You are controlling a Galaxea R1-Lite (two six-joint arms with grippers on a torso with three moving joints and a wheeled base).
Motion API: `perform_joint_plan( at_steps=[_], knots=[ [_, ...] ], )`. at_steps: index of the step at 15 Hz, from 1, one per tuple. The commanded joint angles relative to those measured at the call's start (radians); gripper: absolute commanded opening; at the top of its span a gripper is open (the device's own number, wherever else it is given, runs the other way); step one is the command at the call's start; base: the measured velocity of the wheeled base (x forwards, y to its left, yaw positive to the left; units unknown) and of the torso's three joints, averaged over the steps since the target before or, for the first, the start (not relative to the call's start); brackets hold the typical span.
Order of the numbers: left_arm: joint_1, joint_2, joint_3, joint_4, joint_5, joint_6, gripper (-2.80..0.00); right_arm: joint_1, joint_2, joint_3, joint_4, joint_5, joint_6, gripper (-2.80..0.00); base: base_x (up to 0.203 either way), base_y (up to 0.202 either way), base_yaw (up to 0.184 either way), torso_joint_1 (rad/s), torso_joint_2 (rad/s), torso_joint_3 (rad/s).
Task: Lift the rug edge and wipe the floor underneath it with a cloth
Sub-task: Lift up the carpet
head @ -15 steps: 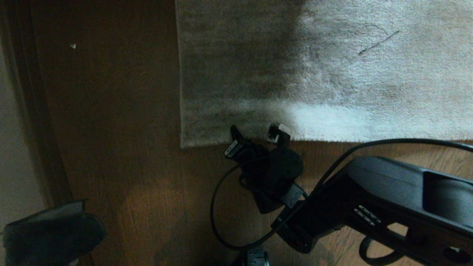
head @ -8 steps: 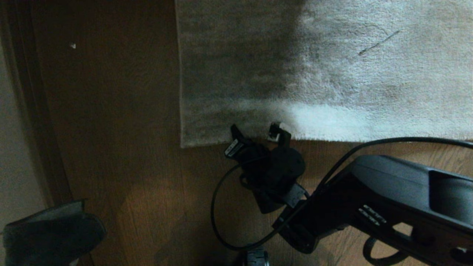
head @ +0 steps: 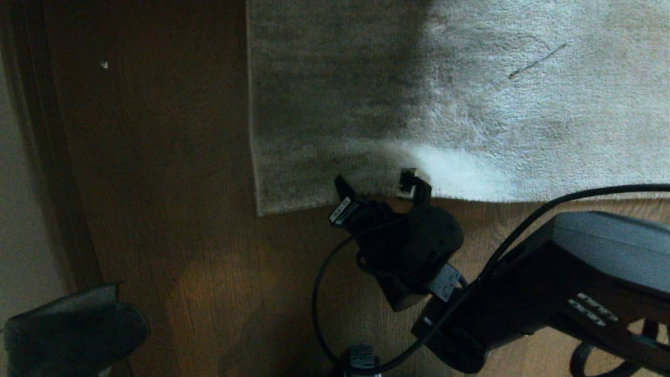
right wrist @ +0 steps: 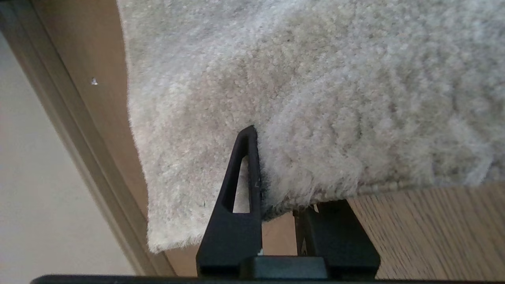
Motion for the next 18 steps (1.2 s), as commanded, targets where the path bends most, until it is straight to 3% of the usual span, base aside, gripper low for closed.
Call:
perform_joint_plan(
  at_steps=[1,12,18],
  knots=[
    [0.0,0.0,0.0,0.0,0.0,0.0,-2.8,-0.003,-0.056,0.038,-0.046,-0.008,0.005,-2.8,0.0,0.0,0.0,0.0,0.0,0.0],
    [0.0,0.0,0.0,0.0,0.0,0.0,-2.8,-0.002,-0.149,0.082,-0.046,-0.01,0.011,-2.8,0.0,0.0,0.0,0.0,0.0,0.0],
    [0.0,0.0,0.0,0.001,0.0,0.0,-2.8,-0.002,-0.285,0.131,-0.046,-0.008,0.191,-2.8,0.0,0.0,0.0,0.0,0.0,0.0]
  ],
)
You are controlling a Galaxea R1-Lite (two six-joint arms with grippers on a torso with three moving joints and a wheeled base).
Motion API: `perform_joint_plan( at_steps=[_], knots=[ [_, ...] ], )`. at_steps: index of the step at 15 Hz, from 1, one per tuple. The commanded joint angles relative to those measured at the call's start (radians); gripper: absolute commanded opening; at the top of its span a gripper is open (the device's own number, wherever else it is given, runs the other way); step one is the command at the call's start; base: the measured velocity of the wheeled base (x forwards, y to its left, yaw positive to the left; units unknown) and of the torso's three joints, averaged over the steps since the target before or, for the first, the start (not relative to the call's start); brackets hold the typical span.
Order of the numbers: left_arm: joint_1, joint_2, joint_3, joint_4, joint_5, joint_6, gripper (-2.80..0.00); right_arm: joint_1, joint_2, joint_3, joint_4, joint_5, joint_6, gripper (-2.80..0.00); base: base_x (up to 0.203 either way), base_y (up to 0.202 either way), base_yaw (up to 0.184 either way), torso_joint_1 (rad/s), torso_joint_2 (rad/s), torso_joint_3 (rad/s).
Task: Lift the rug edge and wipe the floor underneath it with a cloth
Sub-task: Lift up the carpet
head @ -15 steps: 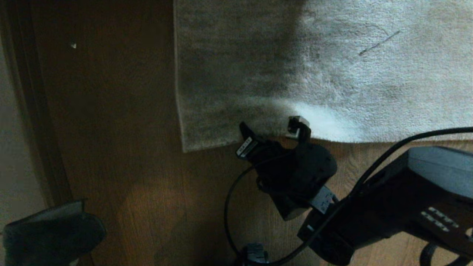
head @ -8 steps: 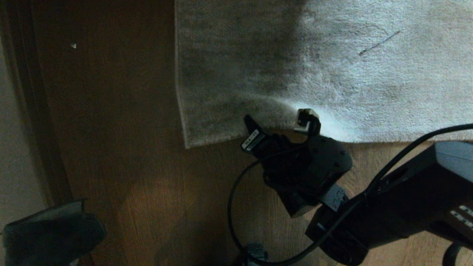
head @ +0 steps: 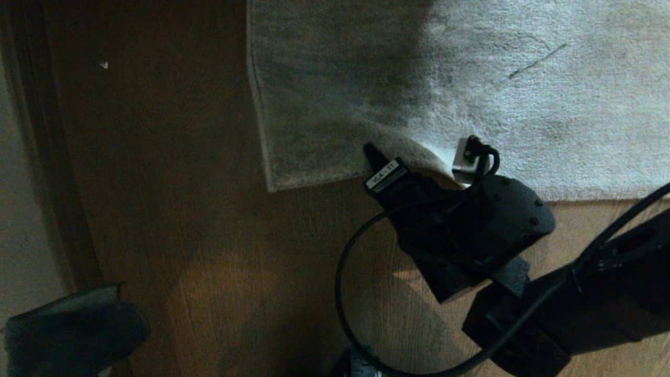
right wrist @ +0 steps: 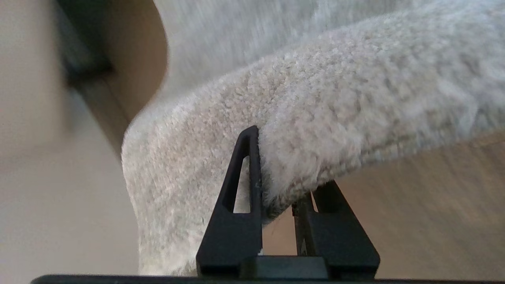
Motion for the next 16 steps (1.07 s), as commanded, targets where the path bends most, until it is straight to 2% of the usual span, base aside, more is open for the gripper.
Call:
perform_joint_plan(
  at_steps=[1,7,16],
  knots=[
    [0.0,0.0,-0.001,-0.001,0.0,0.0,-2.8,-0.001,-0.081,0.013,-0.049,0.0,0.081,-2.8,0.0,0.0,0.0,0.0,0.0,0.0],
    [0.0,0.0,0.0,-0.001,0.0,0.0,-2.8,-0.001,-0.14,0.016,-0.049,0.0,0.2,-2.8,0.0,0.0,0.0,0.0,0.0,0.0],
    [0.0,0.0,0.0,-0.001,0.0,0.0,-2.8,-0.001,-0.212,0.017,-0.049,0.0,0.25,-2.8,0.0,0.0,0.0,0.0,0.0,0.0]
  ],
)
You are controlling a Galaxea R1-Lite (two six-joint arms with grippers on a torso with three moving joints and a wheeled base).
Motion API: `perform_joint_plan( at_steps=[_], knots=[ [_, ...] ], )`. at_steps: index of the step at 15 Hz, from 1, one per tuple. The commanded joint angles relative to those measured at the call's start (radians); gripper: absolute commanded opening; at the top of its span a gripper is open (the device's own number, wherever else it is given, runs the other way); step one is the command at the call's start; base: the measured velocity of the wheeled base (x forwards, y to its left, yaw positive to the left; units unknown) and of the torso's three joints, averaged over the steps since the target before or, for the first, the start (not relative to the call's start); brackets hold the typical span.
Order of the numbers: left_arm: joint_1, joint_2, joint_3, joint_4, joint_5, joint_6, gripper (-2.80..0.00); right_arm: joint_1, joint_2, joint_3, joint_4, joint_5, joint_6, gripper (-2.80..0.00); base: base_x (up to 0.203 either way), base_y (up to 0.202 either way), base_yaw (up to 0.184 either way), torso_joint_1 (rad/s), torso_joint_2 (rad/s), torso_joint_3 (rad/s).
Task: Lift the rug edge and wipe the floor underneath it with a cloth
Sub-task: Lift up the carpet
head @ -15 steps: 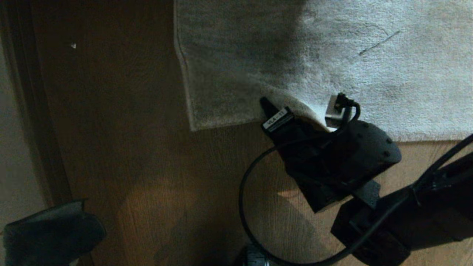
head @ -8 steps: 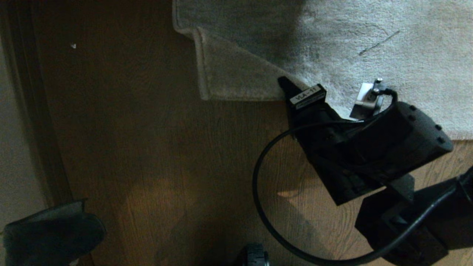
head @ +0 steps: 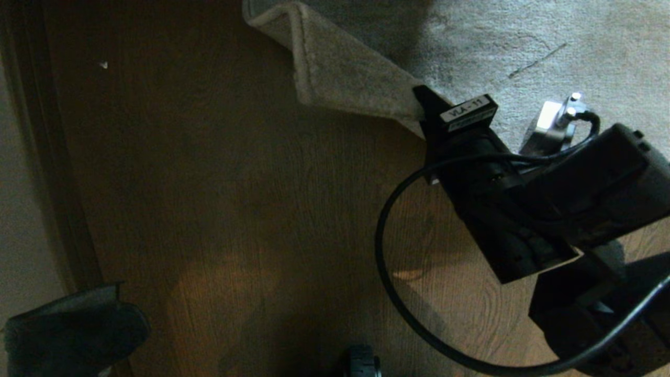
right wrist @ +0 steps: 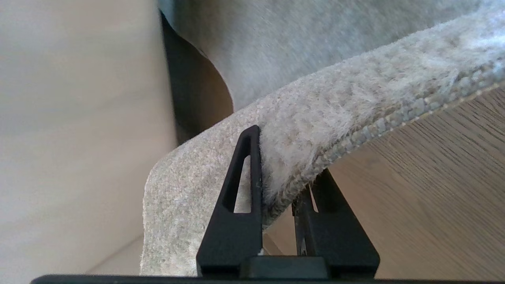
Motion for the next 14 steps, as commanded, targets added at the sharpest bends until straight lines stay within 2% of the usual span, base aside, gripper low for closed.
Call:
perform_joint_plan(
  at_steps=[1,14],
  knots=[
    [0.0,0.0,0.0,0.0,0.0,0.0,-2.8,0.001,-0.038,0.001,-0.049,-0.002,0.006,-2.8,0.0,0.0,0.0,0.0,0.0,0.0],
    [0.0,0.0,-0.001,0.0,-0.006,0.005,-2.8,-0.015,-0.103,0.015,-0.049,0.002,0.036,-2.8,0.0,0.0,0.0,0.0,0.0,0.0]
  ],
)
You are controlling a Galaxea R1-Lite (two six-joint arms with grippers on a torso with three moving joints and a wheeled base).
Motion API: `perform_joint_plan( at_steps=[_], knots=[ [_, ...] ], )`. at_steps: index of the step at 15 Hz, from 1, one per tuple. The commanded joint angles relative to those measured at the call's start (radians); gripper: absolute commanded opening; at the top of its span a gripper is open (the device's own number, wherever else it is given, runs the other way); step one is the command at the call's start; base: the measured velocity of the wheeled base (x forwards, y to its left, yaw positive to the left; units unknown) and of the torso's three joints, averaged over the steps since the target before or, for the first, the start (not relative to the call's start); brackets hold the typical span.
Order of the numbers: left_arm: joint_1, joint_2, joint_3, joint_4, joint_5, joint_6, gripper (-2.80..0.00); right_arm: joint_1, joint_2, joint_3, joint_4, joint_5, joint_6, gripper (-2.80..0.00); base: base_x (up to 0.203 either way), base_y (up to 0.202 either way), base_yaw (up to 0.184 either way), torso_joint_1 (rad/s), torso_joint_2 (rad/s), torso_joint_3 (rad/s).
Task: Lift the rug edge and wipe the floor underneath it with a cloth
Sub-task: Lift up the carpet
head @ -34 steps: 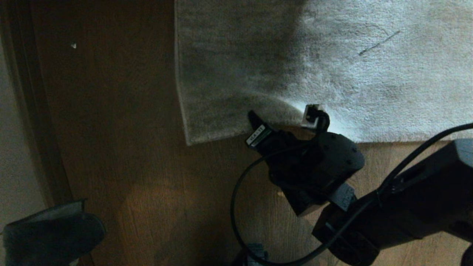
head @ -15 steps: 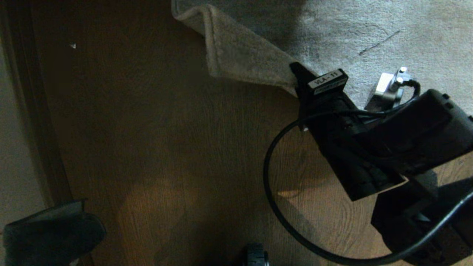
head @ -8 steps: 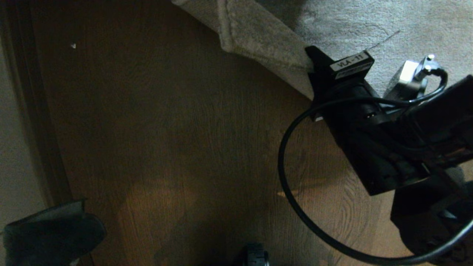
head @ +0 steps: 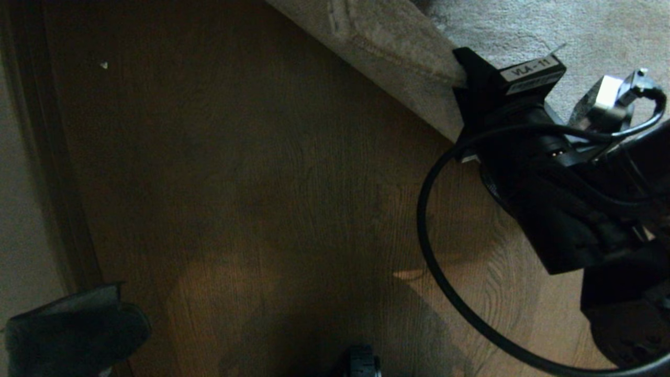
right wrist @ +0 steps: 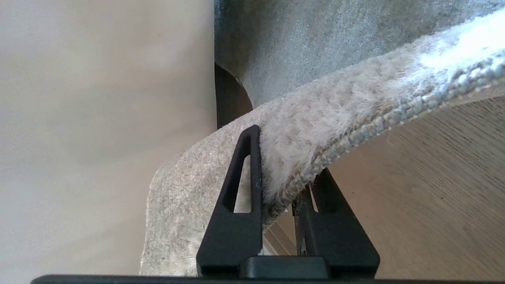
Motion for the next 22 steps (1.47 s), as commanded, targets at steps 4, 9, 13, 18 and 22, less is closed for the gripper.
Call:
perform_joint_plan(
  at_steps=[4,9,13,18,22],
  knots=[
    [0.001,0.0,-0.001,0.001,-0.002,0.003,-2.8,-0.027,-0.015,0.031,-0.048,-0.003,0.003,-2.8,0.0,0.0,0.0,0.0,0.0,0.0],
    [0.0,0.0,-0.001,-0.007,-0.008,0.055,-2.8,-0.027,-0.031,0.048,-0.048,-0.003,-0.001,-2.8,0.0,0.0,0.0,0.0,0.0,0.0],
    [0.0,0.0,-0.02,-0.027,-0.05,0.051,-2.8,-0.027,-0.036,0.047,-0.048,-0.003,-0.006,-2.8,0.0,0.0,0.0,0.0,0.0,0.0],
    [0.0,0.107,-0.084,-0.029,-0.101,0.046,-2.8,-0.032,-0.027,0.041,-0.048,-0.003,-0.014,-2.8,0.0,0.0,0.0,0.0,0.0,0.0],
    [-0.004,0.285,-0.175,-0.031,-0.104,0.032,-2.8,-0.041,-0.027,0.041,-0.048,-0.003,-0.01,-2.8,0.0,0.0,0.0,0.0,0.0,0.0]
  ],
)
